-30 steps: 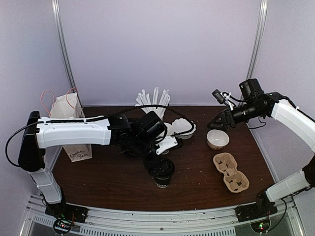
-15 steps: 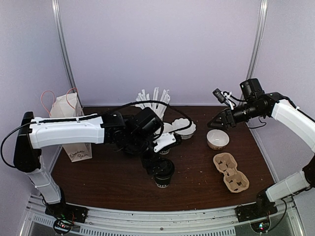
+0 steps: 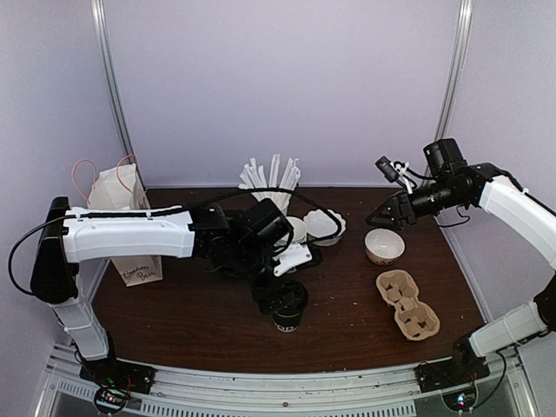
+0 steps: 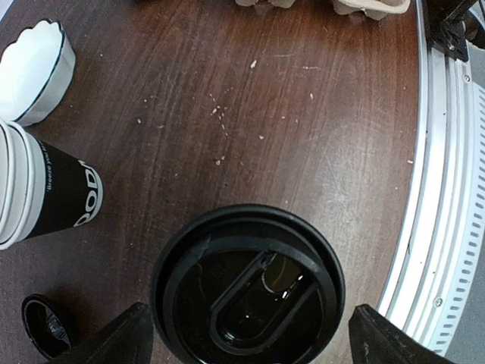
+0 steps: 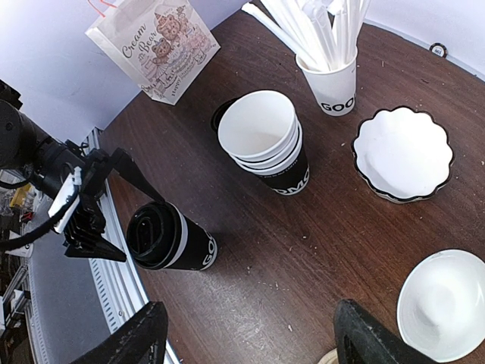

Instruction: Pack the takeout coffee

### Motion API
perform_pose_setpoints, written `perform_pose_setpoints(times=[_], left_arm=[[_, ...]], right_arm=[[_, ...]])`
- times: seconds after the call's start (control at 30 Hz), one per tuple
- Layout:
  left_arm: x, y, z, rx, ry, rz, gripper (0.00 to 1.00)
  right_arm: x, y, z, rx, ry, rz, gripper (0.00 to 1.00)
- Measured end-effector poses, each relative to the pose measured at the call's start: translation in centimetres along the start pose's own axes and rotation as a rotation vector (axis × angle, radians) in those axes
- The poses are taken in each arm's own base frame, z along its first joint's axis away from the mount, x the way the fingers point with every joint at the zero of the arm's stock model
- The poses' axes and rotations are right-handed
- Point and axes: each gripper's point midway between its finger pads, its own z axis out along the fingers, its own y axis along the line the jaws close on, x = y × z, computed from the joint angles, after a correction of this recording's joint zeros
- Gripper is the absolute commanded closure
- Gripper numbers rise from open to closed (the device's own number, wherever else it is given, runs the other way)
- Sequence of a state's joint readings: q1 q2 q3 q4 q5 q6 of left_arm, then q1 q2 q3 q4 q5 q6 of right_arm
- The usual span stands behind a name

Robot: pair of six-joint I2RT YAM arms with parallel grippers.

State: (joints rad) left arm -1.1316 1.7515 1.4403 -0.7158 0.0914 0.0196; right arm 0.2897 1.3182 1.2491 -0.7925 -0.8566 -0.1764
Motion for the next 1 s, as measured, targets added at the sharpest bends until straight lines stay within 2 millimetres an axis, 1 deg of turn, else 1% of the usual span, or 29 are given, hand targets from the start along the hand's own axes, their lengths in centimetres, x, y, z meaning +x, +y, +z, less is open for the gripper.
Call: perform_pose_setpoints(times=[0.17, 0.43, 0.6, 1.0], left_arm=[[0.44, -0.13, 0.82, 0.013, 0.026, 0.005, 0.11], [0.11, -0.14, 0.64, 0.014, 0.022, 0.012, 0.19], [0.02, -0.12, 0.55, 0.013, 0.021, 0.012, 0.21], [0.0, 0.0, 0.48, 0.006, 0.02, 0.011, 0.08]], right_arm=[[0.11, -0.09, 0.05, 0.0, 0.001, 0.003, 0.21], [0.33, -0.27, 0.1, 0.002, 0.004, 0.009, 0.21], [0.33, -0.28, 0.11, 0.002, 0.004, 0.009, 0.21], [0.99, -0.48, 0.5, -0.004, 0.012, 0.026, 0.21]])
